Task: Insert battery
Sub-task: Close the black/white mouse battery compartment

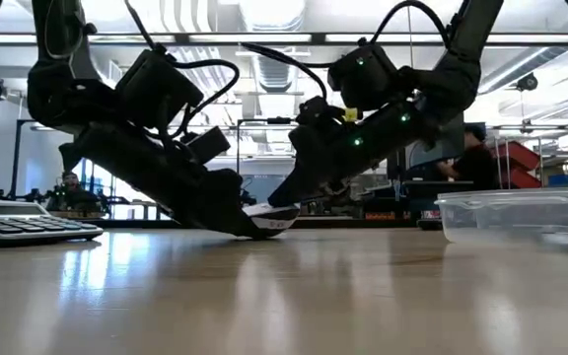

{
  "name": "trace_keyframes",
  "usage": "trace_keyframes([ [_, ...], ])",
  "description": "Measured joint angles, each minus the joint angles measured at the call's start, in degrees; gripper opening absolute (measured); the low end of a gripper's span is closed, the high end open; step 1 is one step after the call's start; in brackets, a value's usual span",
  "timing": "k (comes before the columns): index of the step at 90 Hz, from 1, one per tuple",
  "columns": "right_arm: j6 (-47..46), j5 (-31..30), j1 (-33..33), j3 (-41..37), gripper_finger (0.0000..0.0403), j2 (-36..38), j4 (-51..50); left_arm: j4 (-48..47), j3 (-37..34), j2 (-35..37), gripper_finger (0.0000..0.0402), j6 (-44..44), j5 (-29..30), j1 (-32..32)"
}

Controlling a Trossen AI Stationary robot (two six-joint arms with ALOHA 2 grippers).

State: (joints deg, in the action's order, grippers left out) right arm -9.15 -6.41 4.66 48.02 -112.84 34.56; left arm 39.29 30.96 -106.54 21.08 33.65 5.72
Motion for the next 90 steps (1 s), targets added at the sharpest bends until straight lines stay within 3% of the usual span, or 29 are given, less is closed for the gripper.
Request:
trace_keyframes([
  [22,2.13,0.54,-1.22,3.06,0.0000,-1.68,-0.88,0.57,-0.04,-0.04,0.0268,-0.43,0.11,0.00],
  [41,8.43,0.25,-1.42,3.35,0.0000,7.06,-7.87,-0.39,-0.01,-0.04,0.0268,0.74,-0.12,0.00],
  [54,14.33,-5.43,-1.43,3.61,0.0000,15.32,-19.72,-0.57,0.02,-0.02,0.0268,0.83,-0.20,0.00],
  [66,19.96,-6.38,-1.46,3.52,0.0000,19.75,-29.91,-0.62,0.02,0.04,0.0268,0.66,-0.22,0.00],
  [78,23.54,-6.69,-2.45,3.57,0.0005,21.63,-35.07,-0.95,0.02,0.56,0.0268,0.51,-0.48,-0.04],
  [90,29.08,-6.72,-4.58,3.96,0.0042,22.01,-35.27,-2.13,-0.09,2.38,0.0268,1.70,-2.83,-0.27],
])
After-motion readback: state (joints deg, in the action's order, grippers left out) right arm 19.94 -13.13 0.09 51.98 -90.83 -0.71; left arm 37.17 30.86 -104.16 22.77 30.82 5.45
